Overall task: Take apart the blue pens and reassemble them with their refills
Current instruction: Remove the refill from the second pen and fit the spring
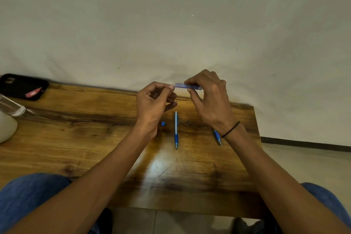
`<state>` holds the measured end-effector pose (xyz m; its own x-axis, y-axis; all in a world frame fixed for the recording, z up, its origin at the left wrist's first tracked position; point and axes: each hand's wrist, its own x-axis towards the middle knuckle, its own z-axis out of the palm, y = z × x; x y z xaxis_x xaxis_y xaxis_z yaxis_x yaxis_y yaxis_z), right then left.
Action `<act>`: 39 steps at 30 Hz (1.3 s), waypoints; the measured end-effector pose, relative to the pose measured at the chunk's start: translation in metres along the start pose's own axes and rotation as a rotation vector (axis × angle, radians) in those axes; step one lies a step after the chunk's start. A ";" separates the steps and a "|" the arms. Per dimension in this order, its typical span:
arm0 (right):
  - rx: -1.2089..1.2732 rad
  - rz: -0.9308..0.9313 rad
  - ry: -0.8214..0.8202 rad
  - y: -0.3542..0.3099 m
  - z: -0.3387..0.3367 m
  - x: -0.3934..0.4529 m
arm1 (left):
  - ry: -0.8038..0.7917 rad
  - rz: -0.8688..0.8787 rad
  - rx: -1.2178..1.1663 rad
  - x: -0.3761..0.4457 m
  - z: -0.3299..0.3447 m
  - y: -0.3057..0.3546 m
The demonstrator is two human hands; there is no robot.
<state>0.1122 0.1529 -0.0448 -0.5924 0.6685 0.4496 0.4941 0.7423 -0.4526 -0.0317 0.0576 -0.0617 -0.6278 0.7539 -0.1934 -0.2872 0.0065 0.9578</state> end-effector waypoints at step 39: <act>0.398 0.479 -0.029 0.007 0.003 -0.001 | 0.088 -0.104 -0.104 0.007 -0.010 0.011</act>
<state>0.1144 0.1572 -0.0506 -0.3837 0.9172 0.1072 0.4371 0.2826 -0.8539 -0.0463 0.0561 -0.0546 -0.6508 0.6921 -0.3124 -0.4244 0.0095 0.9054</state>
